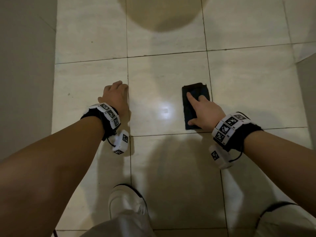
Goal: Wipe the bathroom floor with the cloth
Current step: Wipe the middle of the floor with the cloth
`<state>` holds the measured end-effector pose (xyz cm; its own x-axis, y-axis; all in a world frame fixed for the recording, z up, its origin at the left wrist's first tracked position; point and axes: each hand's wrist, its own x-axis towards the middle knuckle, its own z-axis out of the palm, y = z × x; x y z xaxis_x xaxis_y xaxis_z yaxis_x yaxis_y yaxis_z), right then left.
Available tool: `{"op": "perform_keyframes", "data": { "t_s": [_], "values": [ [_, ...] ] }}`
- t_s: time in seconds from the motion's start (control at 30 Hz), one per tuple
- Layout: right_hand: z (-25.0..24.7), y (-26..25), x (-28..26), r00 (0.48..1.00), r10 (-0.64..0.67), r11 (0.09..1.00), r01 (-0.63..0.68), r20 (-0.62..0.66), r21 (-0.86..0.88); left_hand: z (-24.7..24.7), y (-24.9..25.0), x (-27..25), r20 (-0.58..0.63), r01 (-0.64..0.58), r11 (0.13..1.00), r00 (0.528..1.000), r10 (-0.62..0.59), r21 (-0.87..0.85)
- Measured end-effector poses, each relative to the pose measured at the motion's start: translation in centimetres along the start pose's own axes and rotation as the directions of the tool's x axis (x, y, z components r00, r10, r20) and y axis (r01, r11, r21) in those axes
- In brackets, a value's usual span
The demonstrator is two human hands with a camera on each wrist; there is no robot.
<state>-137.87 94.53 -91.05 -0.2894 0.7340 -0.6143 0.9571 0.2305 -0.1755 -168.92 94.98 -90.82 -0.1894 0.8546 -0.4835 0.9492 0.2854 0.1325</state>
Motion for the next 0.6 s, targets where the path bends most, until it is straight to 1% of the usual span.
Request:
{"op": "perform_keyframes", "data": {
  "t_s": [0.17, 0.3, 0.4, 0.5, 0.6],
  "values": [
    [0.0, -6.4, 2.1, 0.993, -0.11, 0.994, 0.11, 0.046, 0.003, 0.0, -0.8, 0.5, -0.036, -0.032, 0.999, 0.999, 0.033, 0.025],
    [0.3, -12.9, 4.4, 0.97, -0.218, 0.976, 0.219, 0.103, 0.004, 0.2, -1.8, 1.2, -0.052, -0.049, 0.999, 0.997, 0.05, 0.022],
    [0.2, -16.8, 6.0, 0.959, -0.253, 0.967, 0.252, 0.126, 0.025, 0.6, -2.3, 1.4, -0.085, -0.066, 0.998, 0.994, 0.066, -0.003],
    [-0.1, -18.2, 7.1, 0.967, -0.236, 0.972, 0.234, 0.099, 0.035, 0.8, -2.4, 1.4, -0.12, -0.084, 0.993, 0.99, 0.074, -0.079],
    [-0.7, -17.9, 7.8, 0.973, -0.218, 0.975, 0.214, 0.076, 0.054, 0.6, -2.4, 1.3, -0.138, -0.096, 0.989, 0.987, 0.08, -0.113]
  ]
}}
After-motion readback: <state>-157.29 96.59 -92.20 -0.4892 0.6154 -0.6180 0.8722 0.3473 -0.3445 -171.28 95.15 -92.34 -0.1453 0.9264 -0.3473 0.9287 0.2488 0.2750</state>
